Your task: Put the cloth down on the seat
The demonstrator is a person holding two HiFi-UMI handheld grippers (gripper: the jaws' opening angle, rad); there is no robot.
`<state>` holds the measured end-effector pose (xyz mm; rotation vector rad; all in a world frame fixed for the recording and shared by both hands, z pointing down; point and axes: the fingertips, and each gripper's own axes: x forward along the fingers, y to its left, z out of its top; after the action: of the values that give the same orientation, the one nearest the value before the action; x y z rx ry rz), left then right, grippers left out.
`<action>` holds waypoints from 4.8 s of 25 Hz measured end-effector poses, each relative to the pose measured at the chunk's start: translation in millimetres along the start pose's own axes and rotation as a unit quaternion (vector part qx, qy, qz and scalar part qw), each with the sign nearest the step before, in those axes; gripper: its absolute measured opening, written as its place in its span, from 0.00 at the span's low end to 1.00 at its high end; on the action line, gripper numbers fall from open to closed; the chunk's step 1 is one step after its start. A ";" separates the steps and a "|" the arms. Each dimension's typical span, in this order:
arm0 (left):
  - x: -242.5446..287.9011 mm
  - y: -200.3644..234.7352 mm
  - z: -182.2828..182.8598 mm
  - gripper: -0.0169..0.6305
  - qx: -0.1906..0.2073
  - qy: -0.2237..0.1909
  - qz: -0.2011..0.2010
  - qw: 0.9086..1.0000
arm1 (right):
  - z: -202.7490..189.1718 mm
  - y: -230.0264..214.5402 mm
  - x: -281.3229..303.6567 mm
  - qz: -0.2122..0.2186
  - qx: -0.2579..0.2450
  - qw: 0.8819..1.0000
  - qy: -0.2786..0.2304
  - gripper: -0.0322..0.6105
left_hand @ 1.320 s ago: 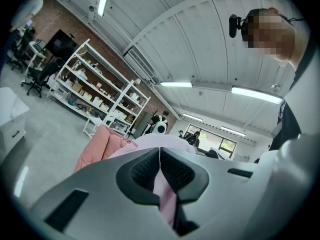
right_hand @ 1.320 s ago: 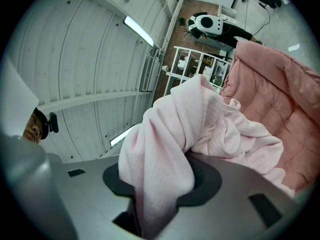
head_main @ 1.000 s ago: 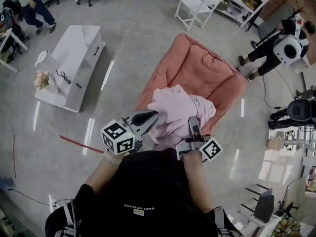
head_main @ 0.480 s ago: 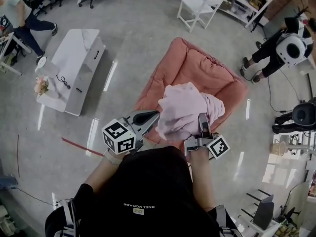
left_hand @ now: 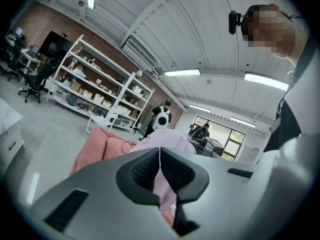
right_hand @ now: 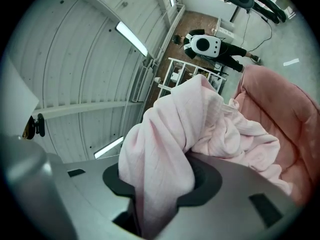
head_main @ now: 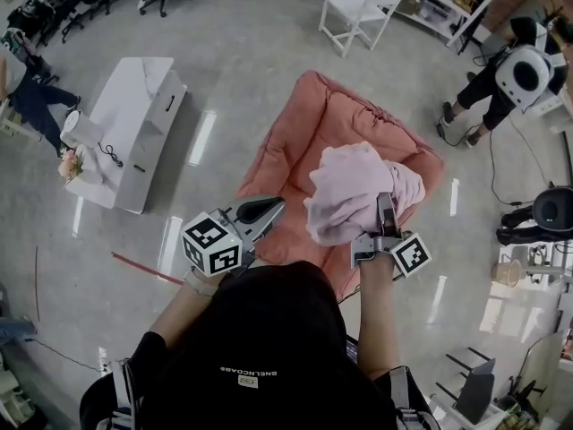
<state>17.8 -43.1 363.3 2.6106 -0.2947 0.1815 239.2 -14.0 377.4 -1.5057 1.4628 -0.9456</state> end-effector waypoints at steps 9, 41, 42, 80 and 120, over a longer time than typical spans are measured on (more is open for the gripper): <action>35.8 4.0 -2.1 0.06 -0.008 0.010 0.037 0.999 | 42.4 -63.7 18.0 -0.046 0.018 0.998 0.027 0.35; 42.8 72.4 -77.8 0.06 -0.100 0.022 0.188 0.977 | -27.5 -325.3 98.5 -0.194 -0.020 0.955 0.224 0.35; 42.1 72.7 -79.9 0.06 -0.103 0.023 0.192 0.976 | -30.7 -331.9 98.8 -0.198 -0.021 0.953 0.229 0.35; 0.2 91.4 -187.3 0.06 -0.233 0.019 0.276 0.932 | -175.4 -515.6 117.5 -0.307 -0.136 0.848 0.409 0.50; -83.0 83.9 -110.9 0.06 -0.146 -0.021 0.139 0.979 | -136.5 -314.4 75.5 -0.280 -0.105 0.910 0.286 0.55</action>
<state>-90.9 -44.9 483.3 2.2774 -0.6521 0.1639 238.8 -98.0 718.2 -1.9708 1.5860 -1.7348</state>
